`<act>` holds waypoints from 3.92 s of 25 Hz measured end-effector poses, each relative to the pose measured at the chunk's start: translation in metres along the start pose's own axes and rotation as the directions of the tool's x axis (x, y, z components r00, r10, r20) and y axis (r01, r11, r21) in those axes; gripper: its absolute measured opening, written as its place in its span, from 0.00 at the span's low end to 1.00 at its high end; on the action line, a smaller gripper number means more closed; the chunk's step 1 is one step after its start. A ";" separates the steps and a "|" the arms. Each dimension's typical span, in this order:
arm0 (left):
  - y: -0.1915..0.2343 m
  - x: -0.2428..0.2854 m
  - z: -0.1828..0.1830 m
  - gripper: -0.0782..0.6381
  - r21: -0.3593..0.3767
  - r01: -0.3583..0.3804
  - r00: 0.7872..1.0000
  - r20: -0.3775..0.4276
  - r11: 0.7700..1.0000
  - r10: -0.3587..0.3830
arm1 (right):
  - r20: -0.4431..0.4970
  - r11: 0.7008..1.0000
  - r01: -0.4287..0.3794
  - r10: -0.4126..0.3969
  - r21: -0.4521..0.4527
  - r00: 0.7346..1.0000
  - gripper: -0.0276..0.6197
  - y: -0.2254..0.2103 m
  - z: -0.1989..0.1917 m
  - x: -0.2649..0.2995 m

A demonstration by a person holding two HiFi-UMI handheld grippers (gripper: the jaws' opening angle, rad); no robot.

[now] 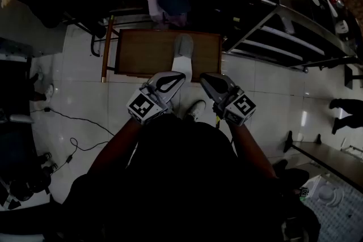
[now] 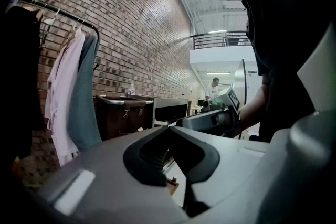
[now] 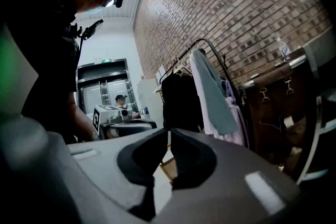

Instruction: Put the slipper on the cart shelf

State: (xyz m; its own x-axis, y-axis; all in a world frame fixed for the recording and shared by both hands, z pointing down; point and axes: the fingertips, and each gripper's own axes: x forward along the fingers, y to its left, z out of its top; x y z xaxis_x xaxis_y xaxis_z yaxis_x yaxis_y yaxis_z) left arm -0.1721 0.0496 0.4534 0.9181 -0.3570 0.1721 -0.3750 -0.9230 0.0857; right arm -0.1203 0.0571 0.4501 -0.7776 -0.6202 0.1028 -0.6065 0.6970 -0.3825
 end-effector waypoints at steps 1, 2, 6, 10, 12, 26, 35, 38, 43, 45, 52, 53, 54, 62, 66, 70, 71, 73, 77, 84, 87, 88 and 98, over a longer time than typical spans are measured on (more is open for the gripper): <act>0.001 0.003 0.001 0.11 -0.005 -0.005 1.000 -0.003 1.000 0.005 | -0.006 1.000 -0.001 0.001 0.008 1.000 0.05 -0.009 -0.008 -0.002; 0.002 0.006 0.000 0.11 -0.009 -0.012 1.000 -0.005 1.000 0.012 | -0.015 1.000 -0.001 0.001 0.015 1.000 0.05 -0.017 -0.017 -0.004; 0.013 0.012 -0.010 0.11 -0.017 -0.046 0.999 -0.014 0.999 0.046 | -0.119 1.000 -0.006 0.009 0.028 0.993 0.06 -0.043 -0.059 0.002; 0.024 0.013 -0.030 0.11 -0.032 -0.050 0.999 -0.020 0.998 0.049 | -0.229 0.997 0.003 0.014 0.071 0.973 0.06 -0.055 -0.106 0.013; 0.030 0.015 -0.038 0.11 -0.055 -0.042 0.999 -0.027 0.998 0.040 | -0.257 0.995 0.025 0.001 0.096 0.966 0.06 -0.063 -0.121 0.019; 0.057 0.035 -0.072 0.11 -0.176 0.043 0.997 -0.054 0.983 -0.053 | -0.444 0.879 0.204 0.009 0.430 0.896 0.17 -0.134 -0.233 0.063; 0.073 0.042 -0.091 0.11 -0.218 0.050 0.995 -0.068 0.975 -0.066 | -0.515 0.717 0.360 -0.001 0.597 0.857 0.35 -0.178 -0.294 0.070; 0.077 0.043 -0.096 0.11 -0.229 0.045 0.995 -0.076 0.972 -0.064 | -0.544 0.699 0.370 0.032 0.612 0.838 0.37 -0.182 -0.309 0.077; 0.083 0.040 -0.100 0.11 -0.242 0.034 0.995 -0.083 0.970 -0.056 | -0.582 0.663 0.373 0.116 0.649 0.805 0.43 -0.178 -0.329 0.091; 0.086 0.037 -0.102 0.11 -0.247 0.023 0.995 -0.088 0.969 -0.047 | -0.588 0.654 0.369 0.144 0.660 0.796 0.43 -0.175 -0.335 0.095; 0.090 0.023 -0.111 0.11 -0.281 -0.014 0.995 -0.103 0.960 -0.016 | -0.547 0.610 0.334 0.200 0.719 0.813 0.43 -0.169 -0.337 0.114; 0.088 0.020 -0.113 0.11 -0.288 -0.017 0.994 -0.108 0.958 -0.014 | -0.557 0.614 0.338 0.203 0.713 0.806 0.42 -0.169 -0.338 0.115; 0.086 0.017 -0.115 0.11 -0.293 -0.020 0.994 -0.113 0.956 -0.013 | -0.564 0.617 0.341 0.206 0.709 0.800 0.41 -0.169 -0.339 0.116; 0.076 0.000 -0.124 0.11 -0.319 -0.033 0.992 -0.129 0.947 -0.009 | -0.524 0.645 0.279 0.223 0.712 0.822 0.14 -0.152 -0.329 0.117; 0.073 -0.001 -0.122 0.11 -0.306 -0.024 0.993 -0.120 0.952 -0.014 | -0.487 0.682 0.263 0.157 0.683 0.859 0.14 -0.154 -0.307 0.109; 0.069 0.003 -0.112 0.11 -0.285 -0.007 0.994 -0.103 0.959 -0.023 | -0.411 0.712 0.223 0.101 0.666 0.906 0.14 -0.154 -0.269 0.094; 0.068 0.004 -0.109 0.11 -0.275 -0.002 0.995 -0.096 0.961 -0.025 | -0.388 0.716 0.211 0.090 0.665 0.917 0.14 -0.152 -0.258 0.090; 0.065 0.006 -0.100 0.11 -0.261 0.006 0.996 -0.086 0.965 -0.030 | -0.355 0.725 0.197 0.071 0.660 0.932 0.14 -0.148 -0.239 0.080; 0.059 0.013 -0.081 0.11 -0.215 0.030 0.997 -0.061 0.976 -0.044 | -0.325 0.766 0.184 0.034 0.616 0.945 0.14 -0.141 -0.205 0.059; 0.054 0.032 -0.036 0.11 -0.122 0.068 0.998 -0.008 0.990 -0.070 | -0.272 0.875 0.163 -0.037 0.457 0.961 0.14 -0.129 -0.128 0.030; 0.048 0.036 -0.016 0.11 -0.090 0.082 0.997 0.006 0.993 -0.082 | -0.221 0.908 0.153 -0.068 0.390 0.973 0.14 -0.119 -0.087 0.019; 0.047 0.037 -0.011 0.11 -0.078 0.083 0.997 0.007 0.993 -0.083 | -0.200 0.917 0.150 -0.079 0.369 0.977 0.14 -0.117 -0.074 0.015; 0.045 0.058 0.056 0.11 0.001 0.109 0.992 0.062 0.994 -0.109 | 0.006 0.978 0.205 -0.205 0.050 0.979 0.14 -0.098 0.053 -0.010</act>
State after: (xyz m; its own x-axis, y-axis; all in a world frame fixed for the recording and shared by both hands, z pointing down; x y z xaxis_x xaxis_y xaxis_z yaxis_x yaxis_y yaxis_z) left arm -0.1291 -0.0210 0.4118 0.9596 -0.2628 0.1009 -0.2727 -0.9566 0.1025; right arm -0.0444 -0.0242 0.4384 -0.6357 -0.7521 0.1739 -0.7438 0.5365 -0.3988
